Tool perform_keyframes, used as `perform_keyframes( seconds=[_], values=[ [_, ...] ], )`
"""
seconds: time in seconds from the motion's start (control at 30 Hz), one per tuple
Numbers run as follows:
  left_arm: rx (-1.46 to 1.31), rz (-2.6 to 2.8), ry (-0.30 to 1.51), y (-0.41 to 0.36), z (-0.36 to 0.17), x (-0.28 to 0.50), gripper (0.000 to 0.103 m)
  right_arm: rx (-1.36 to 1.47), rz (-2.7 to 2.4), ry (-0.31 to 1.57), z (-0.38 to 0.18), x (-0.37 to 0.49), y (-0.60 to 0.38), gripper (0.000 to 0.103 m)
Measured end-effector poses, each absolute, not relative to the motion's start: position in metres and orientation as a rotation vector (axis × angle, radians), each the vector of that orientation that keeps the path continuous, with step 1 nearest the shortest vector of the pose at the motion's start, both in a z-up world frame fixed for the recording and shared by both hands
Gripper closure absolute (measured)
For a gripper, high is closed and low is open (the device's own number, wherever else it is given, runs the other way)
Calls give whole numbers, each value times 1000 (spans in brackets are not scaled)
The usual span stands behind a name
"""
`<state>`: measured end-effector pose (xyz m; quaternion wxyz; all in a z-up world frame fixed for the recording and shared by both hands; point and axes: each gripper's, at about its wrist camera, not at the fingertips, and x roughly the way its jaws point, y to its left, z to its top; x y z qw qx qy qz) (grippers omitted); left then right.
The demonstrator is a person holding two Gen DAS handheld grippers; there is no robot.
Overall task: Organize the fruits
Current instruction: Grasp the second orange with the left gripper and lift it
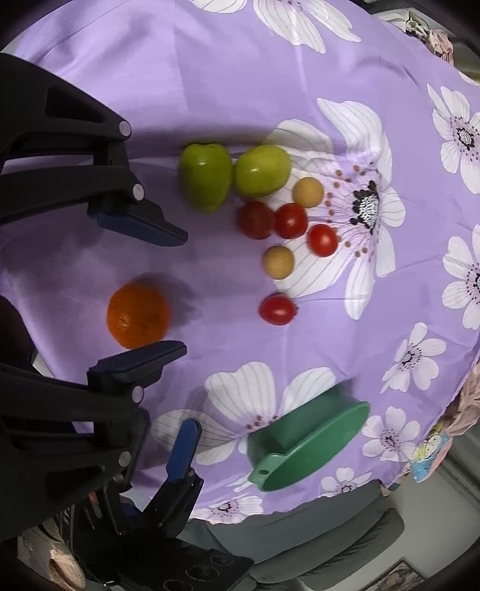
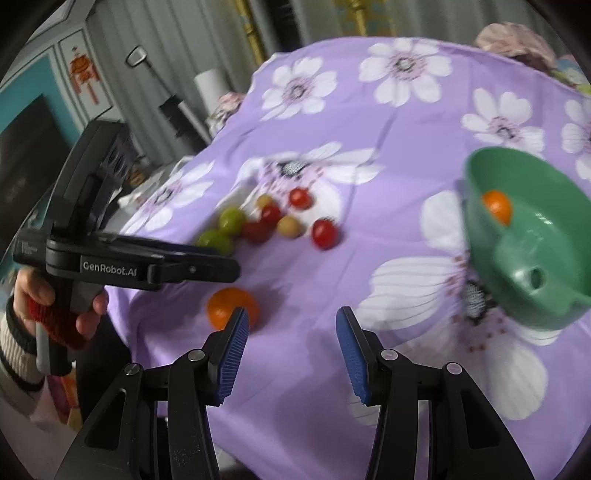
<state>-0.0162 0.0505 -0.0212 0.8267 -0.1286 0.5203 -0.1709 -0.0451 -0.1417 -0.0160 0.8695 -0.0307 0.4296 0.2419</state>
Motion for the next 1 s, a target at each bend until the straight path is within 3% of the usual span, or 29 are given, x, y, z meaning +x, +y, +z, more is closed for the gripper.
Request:
perform_keyframes(
  seconds=[1.0],
  values=[
    [-294,-488,1151,33,-42,-25,52,-114,579,1018,-45,-36,-101,53]
  ],
)
